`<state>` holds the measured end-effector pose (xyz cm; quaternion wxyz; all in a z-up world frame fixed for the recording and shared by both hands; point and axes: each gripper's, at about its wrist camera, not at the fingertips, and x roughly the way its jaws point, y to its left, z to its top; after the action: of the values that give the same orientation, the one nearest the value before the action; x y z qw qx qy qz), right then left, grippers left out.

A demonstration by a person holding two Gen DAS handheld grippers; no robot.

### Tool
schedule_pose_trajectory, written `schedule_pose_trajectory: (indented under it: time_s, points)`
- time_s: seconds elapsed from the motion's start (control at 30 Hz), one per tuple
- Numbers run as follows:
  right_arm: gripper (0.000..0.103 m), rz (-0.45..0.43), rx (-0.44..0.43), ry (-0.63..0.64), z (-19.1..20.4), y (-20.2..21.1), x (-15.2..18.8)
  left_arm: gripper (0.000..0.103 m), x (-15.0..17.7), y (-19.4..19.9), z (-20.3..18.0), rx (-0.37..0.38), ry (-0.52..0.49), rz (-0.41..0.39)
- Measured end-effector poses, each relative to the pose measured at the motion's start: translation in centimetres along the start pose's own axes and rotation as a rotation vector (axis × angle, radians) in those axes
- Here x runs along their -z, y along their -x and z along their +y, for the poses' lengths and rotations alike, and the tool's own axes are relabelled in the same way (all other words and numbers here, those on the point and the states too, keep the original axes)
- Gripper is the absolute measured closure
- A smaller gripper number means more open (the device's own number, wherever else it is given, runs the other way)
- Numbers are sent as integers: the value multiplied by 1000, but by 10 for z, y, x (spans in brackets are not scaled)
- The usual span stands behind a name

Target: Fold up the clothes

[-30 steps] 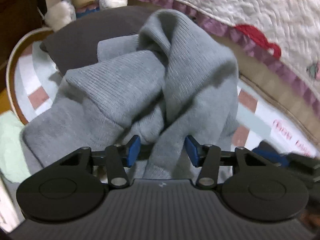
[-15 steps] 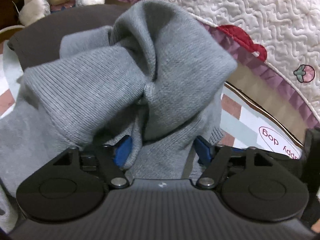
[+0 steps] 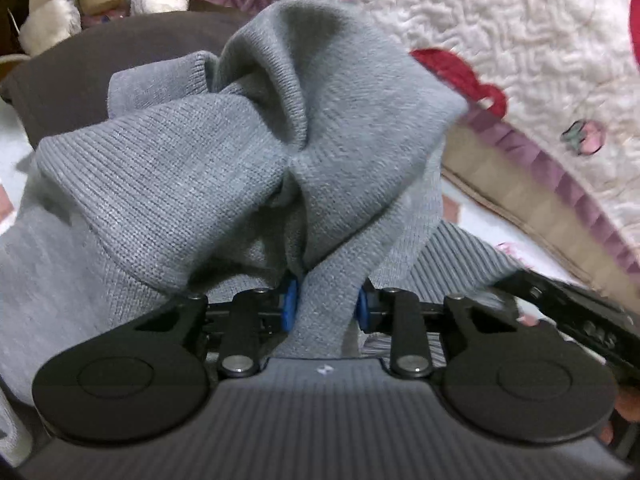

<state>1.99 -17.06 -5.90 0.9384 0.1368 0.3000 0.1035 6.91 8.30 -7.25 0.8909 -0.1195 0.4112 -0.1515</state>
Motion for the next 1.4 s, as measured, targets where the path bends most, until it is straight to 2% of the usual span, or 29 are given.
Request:
schedule_pose_trajectory:
  time_s: [0.2,0.27,0.33,0.4,0.47,0.53,0.57,0.6,0.67,0.7,0.77,0.8,0.83,0.9,0.97,1.03,1.07,1.17,1.23,1.27,1.33,1.4]
  points:
    - [100,-88,118,-21,-14,61,1,84,-5,21,-20,112,-11,-55]
    - [101,-95,162,-37,-16,89,5,86,-6,34,-29,178,-14,-66]
    - [101,-121,192,-54,-9,123,12,86,-5,46,-39,276,-13,-55]
    - [101,-156,226,-55,-1,158,22,86,0,55,-57,369,-59,-31]
    - [101,-110,261,-94,-5,172,36,88,13,55,-77,471,-91,28]
    - [101,-64,296,-133,-10,186,50,88,27,45,-98,591,-75,124]
    - [101,-40,314,-153,-13,192,57,88,36,39,-111,598,-91,167]
    - [101,1,358,-175,-24,191,65,88,45,34,-123,584,-118,204]
    - [101,80,483,-201,-47,181,82,87,61,23,-146,482,-208,255]
    - [103,113,541,-203,-56,175,89,86,67,21,-152,430,-252,258]
    - [102,152,671,-127,-62,167,102,85,74,23,-158,349,-322,238]
    - [102,165,681,-118,-64,166,103,82,72,29,-156,324,-335,209]
    - [102,148,662,-146,-66,169,102,80,69,36,-152,299,-342,178]
    - [93,120,555,-190,-67,170,95,63,59,49,-144,262,-342,112]
    - [89,106,462,-173,-61,167,89,58,48,57,-137,214,-328,50]
    - [74,113,372,-128,-46,158,88,55,34,61,-128,139,-309,-1]
    - [62,118,330,-106,-38,153,87,51,29,59,-120,94,-284,-4]
    - [57,128,210,-52,-18,142,87,47,16,50,-90,-49,-185,21]
    - [47,139,145,-13,-7,137,86,44,8,43,-71,-144,-118,38]
    - [41,151,147,1,-6,132,86,43,5,41,-59,-175,-83,49]
    - [40,173,150,30,-5,124,86,42,0,36,-37,-202,0,80]
    - [37,187,169,43,-7,115,86,41,-2,34,-20,-197,77,89]
